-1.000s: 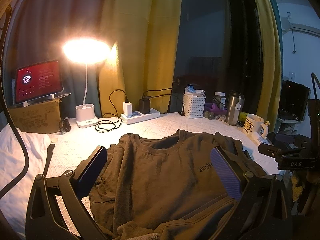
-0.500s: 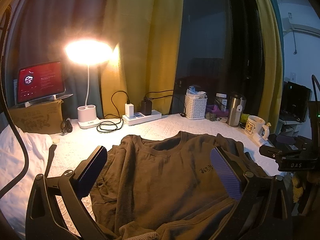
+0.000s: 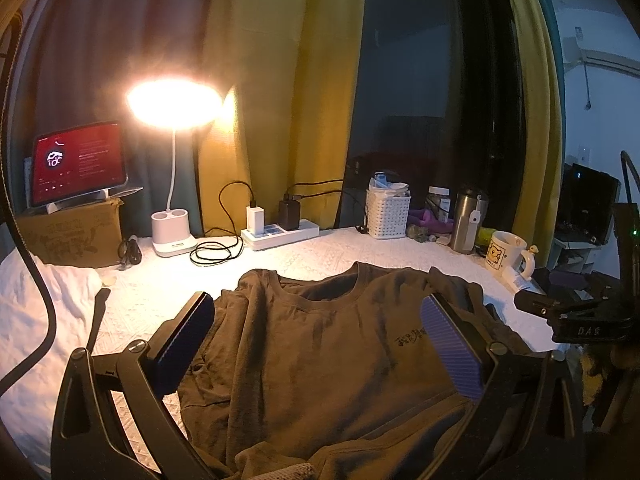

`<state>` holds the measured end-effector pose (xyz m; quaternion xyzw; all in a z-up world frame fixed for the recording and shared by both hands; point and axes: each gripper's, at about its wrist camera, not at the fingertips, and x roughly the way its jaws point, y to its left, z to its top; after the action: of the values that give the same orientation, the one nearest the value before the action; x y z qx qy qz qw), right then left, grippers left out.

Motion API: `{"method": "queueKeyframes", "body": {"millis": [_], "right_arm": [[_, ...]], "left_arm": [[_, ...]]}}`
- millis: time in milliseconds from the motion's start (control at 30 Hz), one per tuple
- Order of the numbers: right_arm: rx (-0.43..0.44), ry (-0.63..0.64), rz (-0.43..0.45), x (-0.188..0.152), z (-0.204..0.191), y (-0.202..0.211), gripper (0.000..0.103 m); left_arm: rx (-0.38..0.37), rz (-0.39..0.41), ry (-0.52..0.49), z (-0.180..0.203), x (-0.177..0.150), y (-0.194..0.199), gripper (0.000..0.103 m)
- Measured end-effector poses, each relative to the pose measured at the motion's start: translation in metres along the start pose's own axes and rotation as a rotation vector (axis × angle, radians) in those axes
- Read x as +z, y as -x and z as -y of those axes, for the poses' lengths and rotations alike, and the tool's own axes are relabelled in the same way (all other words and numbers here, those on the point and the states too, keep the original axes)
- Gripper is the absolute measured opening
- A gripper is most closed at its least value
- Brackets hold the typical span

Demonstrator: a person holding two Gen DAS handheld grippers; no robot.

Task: Fold small clothes

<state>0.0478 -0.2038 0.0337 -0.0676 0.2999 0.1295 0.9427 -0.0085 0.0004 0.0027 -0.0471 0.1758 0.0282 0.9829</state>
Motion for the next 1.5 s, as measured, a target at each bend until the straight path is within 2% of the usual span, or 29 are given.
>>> {"method": "queueKeyframes", "body": {"millis": [233,633,800,967,1133,1367,1433,1500], "right_arm": [[0.001,0.001,0.000,0.000,0.000,0.000,0.103],[0.001,0.000,-0.006,-0.001,0.000,-0.002,0.103],[-0.029,-0.025,-0.012,-0.002,0.016,-0.011,0.103],[-0.080,-0.071,-0.041,-0.001,0.049,-0.035,0.103],[-0.088,-0.106,-0.088,0.001,0.078,-0.064,0.103],[-0.035,-0.132,-0.150,0.010,0.104,-0.108,0.103],[-0.009,-0.127,-0.173,0.014,0.106,-0.123,0.100],[0.020,-0.120,-0.201,0.020,0.107,-0.140,0.089]], "left_arm": [[0.020,0.006,-0.007,0.001,-0.002,0.003,0.102],[0.013,0.002,-0.015,0.004,-0.003,0.002,0.102],[0.010,-0.010,-0.034,0.009,-0.002,-0.007,0.102],[0.006,-0.036,-0.049,0.011,-0.001,-0.024,0.102],[0.004,-0.080,-0.048,0.011,0.001,-0.048,0.102],[0.010,-0.132,-0.036,0.009,0.005,-0.080,0.102],[0.019,-0.145,-0.029,0.007,0.006,-0.087,0.102],[0.033,-0.162,-0.019,0.004,0.008,-0.095,0.102]]}}
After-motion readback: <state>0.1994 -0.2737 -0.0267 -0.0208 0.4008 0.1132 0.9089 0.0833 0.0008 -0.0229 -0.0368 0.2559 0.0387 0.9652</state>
